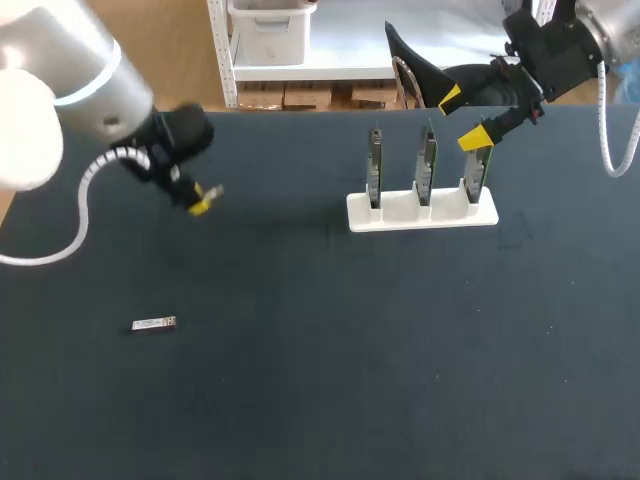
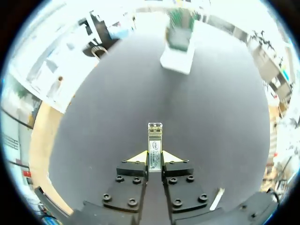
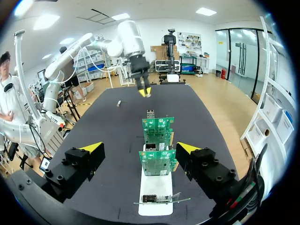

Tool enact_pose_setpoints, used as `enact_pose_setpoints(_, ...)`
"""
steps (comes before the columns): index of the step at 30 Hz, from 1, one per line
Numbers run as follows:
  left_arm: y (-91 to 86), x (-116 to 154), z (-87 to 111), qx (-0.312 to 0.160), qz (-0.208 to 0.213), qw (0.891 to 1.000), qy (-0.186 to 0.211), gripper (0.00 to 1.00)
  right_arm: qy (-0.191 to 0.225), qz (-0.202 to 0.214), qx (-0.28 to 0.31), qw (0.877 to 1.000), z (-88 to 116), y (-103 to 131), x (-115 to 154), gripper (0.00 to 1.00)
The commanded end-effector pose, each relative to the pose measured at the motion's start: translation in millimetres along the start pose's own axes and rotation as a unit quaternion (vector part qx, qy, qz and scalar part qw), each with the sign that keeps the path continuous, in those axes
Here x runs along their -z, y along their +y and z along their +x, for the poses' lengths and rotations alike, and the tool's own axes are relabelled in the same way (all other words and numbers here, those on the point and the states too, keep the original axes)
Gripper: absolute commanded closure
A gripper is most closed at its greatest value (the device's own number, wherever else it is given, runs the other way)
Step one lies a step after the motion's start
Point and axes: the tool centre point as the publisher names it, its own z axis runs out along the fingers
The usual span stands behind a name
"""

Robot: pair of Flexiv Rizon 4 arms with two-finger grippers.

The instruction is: Pick up the optical module with the left hand, and insert it into the network port with the right hand.

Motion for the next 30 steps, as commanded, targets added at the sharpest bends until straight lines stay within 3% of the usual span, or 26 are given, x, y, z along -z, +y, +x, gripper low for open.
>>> enact_pose_setpoints(1, 20.6, 12.7, -38.3, 0.045, -0.024, 0.986, -0.157, 1.0, 0.0, -0.001, 0.0, 1.0, 0.2, -1.4, -0.1, 0.0)
enact_pose_setpoints(8, 34.9, 27.4, -127.9, 0.019, -0.036, 0.965, -0.259, 1.0, 0.0, -0.001, 0.0, 1.0, 0.2, -1.4, -0.1, 0.0)
enact_pose_setpoints(12, 32.0, 34.4, -171.9, -0.004, -0.035, 0.952, -0.303, 1.0, 0.0, -0.001, 0.0, 1.0, 0.2, -1.4, -0.1, 0.0)
enact_pose_setpoints(15, 25.9, 38.4, -207.0, -0.008, -0.016, 0.936, -0.352, 1.0, 0.0, -0.001, 0.0, 1.0, 0.2, -1.4, -0.1, 0.0)
enact_pose_setpoints(23, -3.9, 31.2, -266.8, -0.052, 0.031, 0.917, -0.395, 1.0, 0.0, -0.001, 0.0, 1.0, 0.2, -1.4, -0.1, 0.0)
enact_pose_setpoints(30, -33.3, 26.9, -300.9, -0.07, 0.081, 0.895, -0.433, 1.0, 0.0, -0.001, 0.0, 1.0, 0.2, -1.4, -0.1, 0.0)
